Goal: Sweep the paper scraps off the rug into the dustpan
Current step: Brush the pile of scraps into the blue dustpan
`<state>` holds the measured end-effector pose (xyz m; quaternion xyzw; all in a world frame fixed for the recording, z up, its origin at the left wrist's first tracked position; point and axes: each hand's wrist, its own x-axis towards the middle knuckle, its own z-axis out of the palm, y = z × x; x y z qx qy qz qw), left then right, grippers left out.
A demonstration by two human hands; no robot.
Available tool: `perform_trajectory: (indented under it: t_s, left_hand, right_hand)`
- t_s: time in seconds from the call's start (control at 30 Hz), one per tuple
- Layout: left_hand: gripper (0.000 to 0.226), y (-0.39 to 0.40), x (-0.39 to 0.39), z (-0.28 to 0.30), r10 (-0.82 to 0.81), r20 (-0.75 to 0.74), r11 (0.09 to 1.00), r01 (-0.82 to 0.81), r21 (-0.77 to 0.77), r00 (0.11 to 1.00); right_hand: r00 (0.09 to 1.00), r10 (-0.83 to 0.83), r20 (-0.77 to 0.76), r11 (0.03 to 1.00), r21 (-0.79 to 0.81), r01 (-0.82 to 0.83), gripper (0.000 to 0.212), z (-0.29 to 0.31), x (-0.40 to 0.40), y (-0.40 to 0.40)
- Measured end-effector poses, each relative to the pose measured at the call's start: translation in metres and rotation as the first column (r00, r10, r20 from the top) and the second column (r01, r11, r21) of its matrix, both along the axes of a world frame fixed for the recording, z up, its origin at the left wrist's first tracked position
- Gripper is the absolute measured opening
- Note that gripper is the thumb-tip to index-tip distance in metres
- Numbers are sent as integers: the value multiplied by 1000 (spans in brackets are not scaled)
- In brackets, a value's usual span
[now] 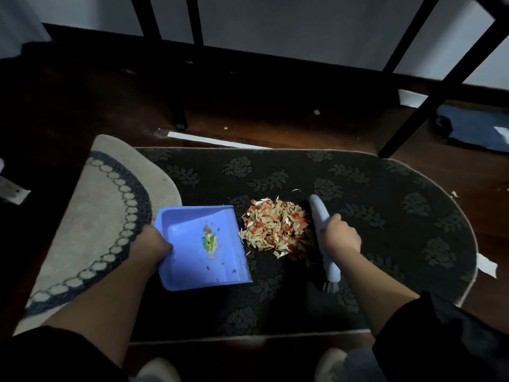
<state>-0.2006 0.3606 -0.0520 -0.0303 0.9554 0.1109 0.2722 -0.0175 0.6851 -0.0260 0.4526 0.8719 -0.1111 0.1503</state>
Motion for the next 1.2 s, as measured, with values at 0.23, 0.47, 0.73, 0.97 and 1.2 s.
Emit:
perform_trajectory:
  t_s: [0.23,0.47,0.73,0.97,1.2]
  left_hand:
    - [70,17,8,-3,-2,24,999,2,32,1000]
    - [70,34,12,-2,-50,51,998,47,44,997]
    - [77,32,14,-2,-44,82,998,40,55,996]
    - [68,30,16,-1,-5,90,992,-6,126,996]
    - [66,19,23,-1,0,112,988,-18,155,994]
  right_hand:
    - [973,230,6,973,17,-230,25,-6,-10,-6]
    - [838,542,63,838,29,-545,32,0,-23,-28]
    - [627,775,77,620,101,-778,29,0,-32,-48]
    - [419,903,95,402,162,-901,34,12,-27,-48]
    - [711,703,-19,699,202,-686,42,23,2,-15]
